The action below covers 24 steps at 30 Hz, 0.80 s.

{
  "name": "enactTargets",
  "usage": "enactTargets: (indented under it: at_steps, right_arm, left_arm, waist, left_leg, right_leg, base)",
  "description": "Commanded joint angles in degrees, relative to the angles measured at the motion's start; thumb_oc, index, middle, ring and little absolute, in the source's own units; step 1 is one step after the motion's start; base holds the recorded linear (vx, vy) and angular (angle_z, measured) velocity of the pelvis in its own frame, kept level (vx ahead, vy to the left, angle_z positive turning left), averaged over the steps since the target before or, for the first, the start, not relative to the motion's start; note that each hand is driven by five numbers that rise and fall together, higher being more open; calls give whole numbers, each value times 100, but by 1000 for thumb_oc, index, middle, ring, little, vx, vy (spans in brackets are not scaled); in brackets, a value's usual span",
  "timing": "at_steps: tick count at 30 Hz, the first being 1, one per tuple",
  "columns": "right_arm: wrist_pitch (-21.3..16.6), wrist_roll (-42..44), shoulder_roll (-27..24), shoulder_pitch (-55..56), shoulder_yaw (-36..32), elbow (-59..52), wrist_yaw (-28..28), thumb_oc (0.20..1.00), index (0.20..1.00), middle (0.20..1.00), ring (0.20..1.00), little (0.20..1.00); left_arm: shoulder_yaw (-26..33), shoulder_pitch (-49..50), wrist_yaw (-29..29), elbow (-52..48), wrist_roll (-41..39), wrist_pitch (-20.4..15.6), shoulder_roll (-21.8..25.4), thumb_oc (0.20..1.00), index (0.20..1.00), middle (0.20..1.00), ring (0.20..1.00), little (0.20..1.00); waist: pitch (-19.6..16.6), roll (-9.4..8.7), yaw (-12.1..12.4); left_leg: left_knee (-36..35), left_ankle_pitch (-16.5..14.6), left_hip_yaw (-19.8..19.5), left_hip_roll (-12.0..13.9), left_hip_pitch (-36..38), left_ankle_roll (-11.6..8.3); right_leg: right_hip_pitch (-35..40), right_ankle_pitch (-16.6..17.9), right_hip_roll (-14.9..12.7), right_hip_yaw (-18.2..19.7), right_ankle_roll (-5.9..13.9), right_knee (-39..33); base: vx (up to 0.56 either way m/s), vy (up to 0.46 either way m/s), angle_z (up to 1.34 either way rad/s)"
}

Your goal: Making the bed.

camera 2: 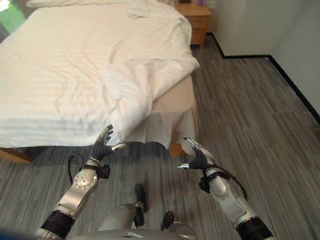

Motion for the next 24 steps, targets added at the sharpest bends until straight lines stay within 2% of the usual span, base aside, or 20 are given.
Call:
enactTargets:
  at_steps: [1,2,4,5,6,7,9,10,11,12,15,17,22,24]
  right_arm:
    - [-125,-265,38,-411,-129,-308,-68,1000,1000,1000,1000,1000]
    - [-118,-256,72,-437,-120,-310,-57,1000,1000,1000,1000,1000]
    - [-118,-290,91,-446,-130,-309,-59,1000,1000,1000,1000,1000]
    - [-107,-312,102,-400,-166,-338,-75,1000,1000,1000,1000,1000]
    - [-125,-245,107,-378,-211,-386,-54,1000,1000,1000,1000,1000]
    - [-123,-244,110,-383,-214,-389,-51,1000,1000,1000,1000,1000]
    - [-197,-81,81,-349,-218,-447,-19,1000,1000,1000,1000,1000]
    - [-197,-81,81,-349,-219,-446,-19,1000,1000,1000,1000,1000]
    - [-164,-39,117,-90,-263,-409,-19,1000,1000,1000,1000,1000]
    - [-224,-51,63,-2,-147,-464,62,1000,1000,1000,1000,1000]
    - [-293,-163,-100,27,-41,-670,204,1000,1000,1000,1000,1000]
    - [-430,-24,-251,203,-50,-698,338,1000,1000,1000,1000,1000]
    - [-479,118,-380,528,-125,-637,534,1000,1000,1000,1000,1000]
    - [-491,190,-399,596,-118,-649,565,1000,1000,1000,1000,1000]
  left_arm:
    - [181,-375,273,-689,241,-333,446,1000,1000,1000,1000,1000]
    - [196,-436,298,-732,248,-357,484,1000,1000,1000,1000,1000]
    - [239,-525,361,-839,335,-349,569,1000,1000,1000,1000,1000]
    - [338,-747,452,-907,498,-336,716,1000,1000,1000,1000,1000]
    - [449,-926,550,-995,655,-309,862,1000,1000,1000,1000,1000]
    - [450,-931,551,-998,657,-304,866,1000,1000,1000,1000,1000]
    - [531,-1463,807,-969,1368,-226,1213,1000,1000,1000,1000,1000]
    - [530,-1466,808,-967,1369,-226,1212,1000,1000,1000,1000,1000]
    - [492,-1736,954,-971,1963,-8,1350,1000,1000,1000,1000,1000]
    - [349,-1827,981,-784,2219,87,1287,1000,1000,1000,1000,1000]
    - [94,-2411,1115,-148,2677,222,1368,1000,1000,1000,1000,1000]
    - [139,-2647,1183,390,3126,510,1516,1000,1000,1000,1000,1000]
    - [35,-2564,1006,1049,3671,808,1387,1000,1000,1000,1000,1000]
    - [-22,-2482,944,1400,3617,879,1270,1000,1000,1000,1000,1000]
  waist:
    - [-176,-21,-3]
    - [-140,80,-59]
    - [-85,119,-152]
    - [-41,181,-231]
    - [-25,177,-308]
    - [-29,186,-313]
    - [-86,127,-481]
    - [-85,131,-482]
    - [-189,40,-565]
    - [-180,-41,-567]
    - [-304,3,-680]
    - [-395,32,-804]
    - [-463,101,-989]
    - [-471,114,-1051]
  left_leg:
    - [-422,71,-175,-44,472,53]
    - [-422,33,-260,46,570,65]
    - [-422,-35,-358,58,684,63]
    - [-422,-117,-494,107,801,6]
    - [-422,-143,-599,137,815,-79]
    - [-422,-125,-606,157,796,-86]
    - [-422,-219,-906,232,834,-310]
    - [-422,-218,-908,237,834,-311]
    - [-422,-375,-1130,266,908,-360]
    - [-422,-349,-1035,259,977,-417]
    - [-422,-295,-964,336,965,-489]
    - [-422,-231,-942,391,890,-558]
    - [-422,-220,-969,541,772,-713]
    - [-422,-215,-943,566,764,-748]
  right_leg:
    - [-758,1686,-709,225,705,2686]
    - [-993,1683,-693,259,639,2913]
    - [-1240,1626,-767,306,600,3158]
    - [-1461,1485,-920,294,482,2964]
    - [-1562,1373,-945,384,415,2555]
    - [-1559,1402,-923,364,398,2515]
    - [-1520,1342,-794,945,363,833]
    - [-1510,1356,-787,940,361,811]
    - [-1271,1017,-694,1522,404,353]
    - [-1264,1576,-849,1434,509,207]
    - [-1136,1634,-800,1304,464,-78]
    - [-983,1564,-714,1212,426,-253]
    - [-817,1398,-606,1101,343,-594]
    - [-782,1396,-589,1103,336,-679]
  base:
    - [412,188,2]
    - [320,140,28]
    - [273,14,60]
    - [445,-78,69]
    - [309,-97,58]
    - [292,-204,65]
    - [300,-222,98]
    - [359,-196,95]
    - [314,-193,84]
    - [384,-226,83]
    - [165,-125,47]
    - [169,-107,-33]
    - [142,-87,-26]
    - [115,-59,-2]
